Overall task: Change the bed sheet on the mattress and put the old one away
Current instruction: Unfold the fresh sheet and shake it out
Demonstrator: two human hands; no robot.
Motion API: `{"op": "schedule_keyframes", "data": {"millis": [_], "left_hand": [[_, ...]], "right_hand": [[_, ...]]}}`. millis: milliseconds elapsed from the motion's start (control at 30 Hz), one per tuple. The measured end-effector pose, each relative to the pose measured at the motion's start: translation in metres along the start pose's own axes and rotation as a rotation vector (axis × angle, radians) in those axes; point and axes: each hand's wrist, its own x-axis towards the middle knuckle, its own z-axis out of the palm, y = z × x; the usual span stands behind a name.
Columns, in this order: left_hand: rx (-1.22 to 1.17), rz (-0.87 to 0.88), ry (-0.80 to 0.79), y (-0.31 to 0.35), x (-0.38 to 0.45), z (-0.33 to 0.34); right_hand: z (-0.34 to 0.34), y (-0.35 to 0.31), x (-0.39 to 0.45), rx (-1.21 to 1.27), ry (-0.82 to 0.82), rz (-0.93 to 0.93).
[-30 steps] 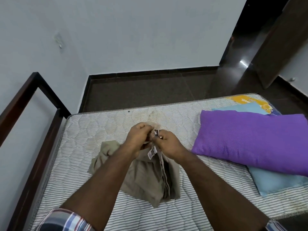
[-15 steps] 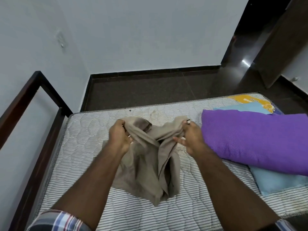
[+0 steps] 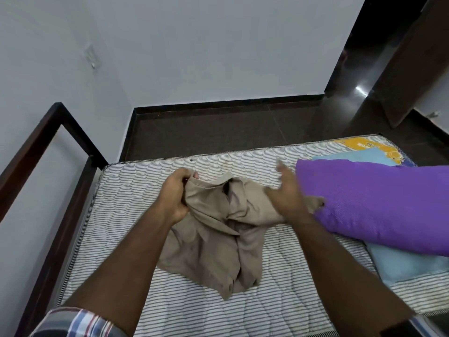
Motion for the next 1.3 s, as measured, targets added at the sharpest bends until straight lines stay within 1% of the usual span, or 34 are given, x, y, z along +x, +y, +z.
{"op": "schedule_keyframes", "data": {"millis": [33, 67, 100, 133, 167, 200, 233, 300, 333, 400, 433, 500, 533, 567, 600, 633, 667, 733, 800, 900, 1000, 1100, 1200, 1300], "left_hand": [[0.066, 0.007, -0.025, -0.001, -0.002, 0.008], [0.128, 0.019, -0.061, 0.0, -0.005, 0.016], [0.185, 0.037, -0.104, 0.001, -0.007, 0.023], [0.238, 0.066, -0.138, 0.001, -0.009, 0.027], [0.283, 0.104, -0.151, 0.002, -0.01, 0.029], [0.3, 0.151, -0.139, 0.001, -0.009, 0.028], [0.285, 0.203, -0.108, 0.0, -0.008, 0.025], [0.278, 0.34, -0.034, -0.008, -0.008, 0.018], [0.329, 0.407, -0.004, -0.014, -0.008, 0.014], [0.406, 0.45, 0.026, -0.027, -0.01, 0.012], [0.38, 0.429, 0.041, -0.031, -0.011, 0.013], [0.252, 0.391, 0.059, -0.03, -0.012, 0.019], [0.185, 0.367, 0.059, -0.027, -0.011, 0.023], [0.146, 0.337, 0.048, -0.024, -0.01, 0.026], [0.13, 0.315, 0.027, -0.021, -0.011, 0.03], [0.141, 0.305, 0.006, -0.019, -0.012, 0.033], [0.166, 0.312, -0.009, -0.02, -0.011, 0.033], [0.226, 0.36, -0.022, -0.026, -0.009, 0.028], [0.311, 0.374, -0.013, -0.035, -0.006, 0.02], [0.434, 0.413, -0.01, -0.055, -0.006, 0.019], [0.486, 0.492, 0.042, -0.065, -0.005, 0.027], [0.536, 0.485, 0.027, -0.068, -0.004, 0.032], [0.623, 0.475, 0.041, -0.073, -0.001, 0.031], [0.701, 0.445, 0.046, -0.085, 0.002, 0.029]], "right_hand": [[0.014, -0.014, -0.009, 0.102, -0.186, -0.097], [0.028, -0.03, -0.017, 0.17, -0.327, -0.183], [0.038, -0.046, -0.023, 0.172, -0.411, -0.251], [0.045, -0.059, -0.025, 0.195, -0.458, -0.285], [0.047, -0.072, -0.025, 0.196, -0.464, -0.296], [0.047, -0.081, -0.022, 0.22, -0.444, -0.268], [0.043, -0.089, -0.018, 0.213, -0.398, -0.248], [0.033, -0.101, -0.009, 0.16, -0.24, -0.229], [0.028, -0.107, -0.005, 0.181, -0.22, -0.211], [0.02, -0.121, -0.003, 0.271, -0.326, -0.178], [0.018, -0.125, -0.003, 0.25, -0.397, -0.206], [0.017, -0.125, -0.007, 0.156, -0.553, -0.237], [0.018, -0.122, -0.011, 0.123, -0.631, -0.215], [0.021, -0.117, -0.014, 0.067, -0.672, -0.196], [0.025, -0.113, -0.018, 0.019, -0.671, -0.201], [0.029, -0.11, -0.021, -0.028, -0.627, -0.221], [0.031, -0.108, -0.021, -0.069, -0.546, -0.227], [0.028, -0.111, -0.016, -0.079, -0.4, -0.224], [0.021, -0.116, -0.009, -0.044, -0.328, -0.206], [0.011, -0.125, -0.003, 0.106, -0.302, -0.158], [0.003, -0.127, -0.001, 0.193, -0.301, -0.177], [-0.007, -0.129, -0.001, 0.308, -0.34, -0.145], [-0.019, -0.138, -0.001, 0.411, -0.314, -0.128], [-0.038, -0.15, 0.002, 0.587, -0.295, -0.075]]}}
